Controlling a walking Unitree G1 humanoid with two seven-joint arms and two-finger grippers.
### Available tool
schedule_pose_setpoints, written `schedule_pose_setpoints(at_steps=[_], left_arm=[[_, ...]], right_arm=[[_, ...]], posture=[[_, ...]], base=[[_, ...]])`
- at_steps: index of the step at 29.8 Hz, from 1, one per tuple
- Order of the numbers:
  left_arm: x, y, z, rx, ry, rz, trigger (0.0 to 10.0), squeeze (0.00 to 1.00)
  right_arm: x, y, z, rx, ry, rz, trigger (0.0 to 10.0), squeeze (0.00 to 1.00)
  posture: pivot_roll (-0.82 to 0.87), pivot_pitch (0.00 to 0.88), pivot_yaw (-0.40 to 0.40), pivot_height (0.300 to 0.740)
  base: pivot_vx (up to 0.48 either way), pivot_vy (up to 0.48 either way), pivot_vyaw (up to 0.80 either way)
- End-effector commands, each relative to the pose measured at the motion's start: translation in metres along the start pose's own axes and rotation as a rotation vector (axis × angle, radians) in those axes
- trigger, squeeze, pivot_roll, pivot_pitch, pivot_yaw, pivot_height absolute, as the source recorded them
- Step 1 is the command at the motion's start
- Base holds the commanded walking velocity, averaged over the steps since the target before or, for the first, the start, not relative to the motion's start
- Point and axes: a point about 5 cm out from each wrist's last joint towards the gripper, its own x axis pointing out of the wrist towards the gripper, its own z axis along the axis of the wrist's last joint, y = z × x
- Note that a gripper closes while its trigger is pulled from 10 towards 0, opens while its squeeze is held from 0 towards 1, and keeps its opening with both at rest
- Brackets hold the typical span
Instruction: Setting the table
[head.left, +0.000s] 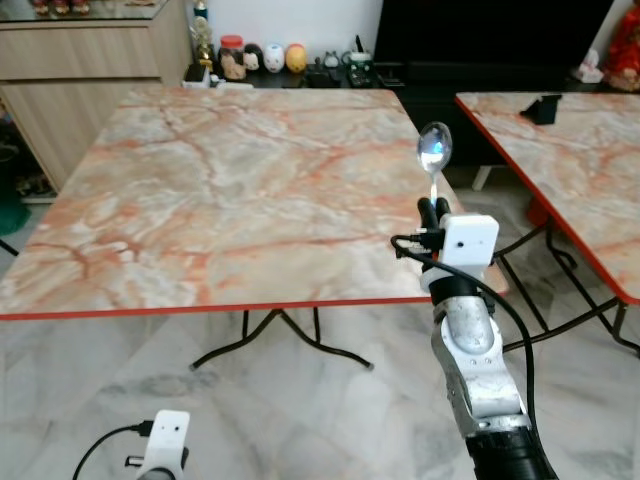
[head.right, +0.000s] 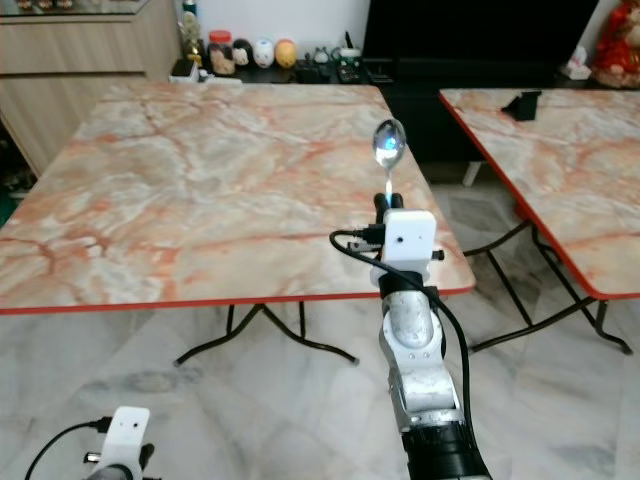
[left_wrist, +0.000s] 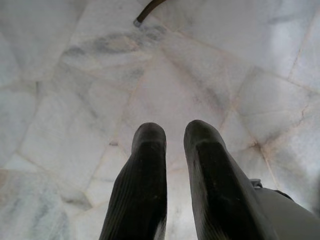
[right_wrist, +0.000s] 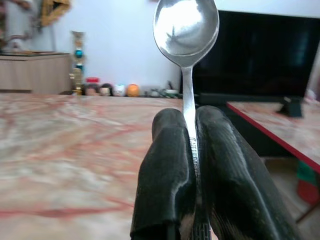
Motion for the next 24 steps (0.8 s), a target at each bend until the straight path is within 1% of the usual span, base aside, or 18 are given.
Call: schedule_pose_setpoints(at_steps=[1,11,19,24], left_arm=[[-0.0006,-0.0074,-0.0033,0.001,0.014,-0.021,10.0,0.00],[-0.0002,-0.0095,-0.0017,0.004,0.011,-0.024,10.0,0.00],[0.0000,-0.0107,-0.0006,0.004,0.007,-0.025,10.0,0.00],[0.0001,-0.0112,-0.0004,0.003,0.007,-0.025,10.0,0.00]], right_arm=[[0.0003,-0.0085,0.0027,-0.008,-0.013,-0.024,10.0,0.00],[0.0005,-0.0075,0.0025,-0.011,-0.012,-0.022,10.0,0.00],[0.0008,-0.0063,0.0023,-0.041,-0.009,-0.011,10.0,0.00],[0.0008,-0.0060,0.0020,-0.050,-0.006,-0.009,10.0,0.00]], posture=[[0.01,0.000,0.006,0.740],[0.01,0.000,0.006,0.740],[0.01,0.000,0.006,0.740],[0.01,0.000,0.006,0.740]], base=[[0.000,-0.371,0.00],[0.000,-0.369,0.00],[0.000,-0.369,0.00],[0.000,-0.370,0.50]])
